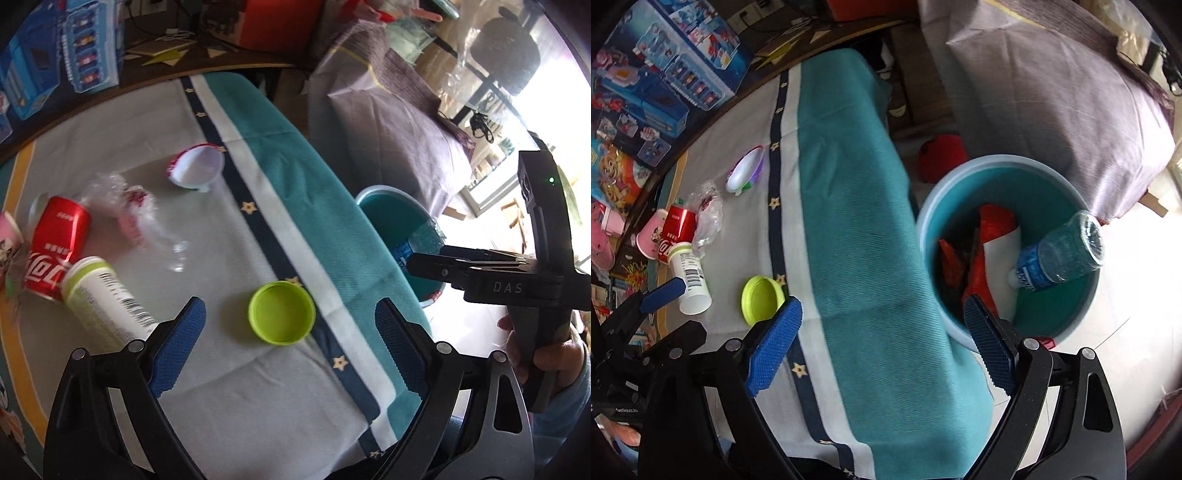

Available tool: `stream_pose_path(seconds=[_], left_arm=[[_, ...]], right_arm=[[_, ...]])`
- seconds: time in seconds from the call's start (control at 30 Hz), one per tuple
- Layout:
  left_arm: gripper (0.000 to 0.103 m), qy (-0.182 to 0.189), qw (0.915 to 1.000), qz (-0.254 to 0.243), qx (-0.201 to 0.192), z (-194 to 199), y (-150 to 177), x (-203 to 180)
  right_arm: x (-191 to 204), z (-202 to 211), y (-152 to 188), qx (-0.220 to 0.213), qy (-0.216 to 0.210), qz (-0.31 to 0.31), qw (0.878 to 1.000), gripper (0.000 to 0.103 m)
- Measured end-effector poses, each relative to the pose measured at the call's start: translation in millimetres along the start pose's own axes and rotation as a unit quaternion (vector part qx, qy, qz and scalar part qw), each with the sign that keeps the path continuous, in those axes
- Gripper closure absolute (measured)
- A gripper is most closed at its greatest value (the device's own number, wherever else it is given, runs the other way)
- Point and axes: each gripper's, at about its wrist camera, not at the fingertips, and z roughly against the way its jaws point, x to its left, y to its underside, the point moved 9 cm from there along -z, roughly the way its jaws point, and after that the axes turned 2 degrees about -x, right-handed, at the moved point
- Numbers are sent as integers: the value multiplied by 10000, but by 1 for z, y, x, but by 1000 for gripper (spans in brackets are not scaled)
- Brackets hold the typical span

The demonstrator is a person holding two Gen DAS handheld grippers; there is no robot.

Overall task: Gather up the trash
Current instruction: 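Return both tools to the table and grasp the clear plastic bag with the right gripper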

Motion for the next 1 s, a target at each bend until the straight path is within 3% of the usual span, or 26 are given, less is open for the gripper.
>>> stream_pose_path(seconds=[0.23,0.43,0.57,0.8,0.83,0.9,1.0], left_arm=[[10,-401,9967,572,-403,51,5,86],[8,-767,9859,1350,-617,79,20,170],[8,-1077,9769,1717,-684,84,36,214],[8,-1213,9718,1969,-469,65,51,250],[8,-1257,9712,1974,-455,62,51,254],[8,-1362,9700,1959,-471,59,50,260],[8,-1397,9685,2004,-492,55,47,268]], right_arm=[[74,-14,-12,176,-104,612,9979,18],[129,-26,-26,208,-216,993,9946,18],[158,-36,-33,250,-327,1116,9929,18],[192,-55,-49,300,-403,1316,9900,18],[196,-58,-52,297,-434,1324,9898,21],[204,-65,-58,336,-496,1330,9893,35],[216,-77,-64,428,-563,1385,9878,43]])
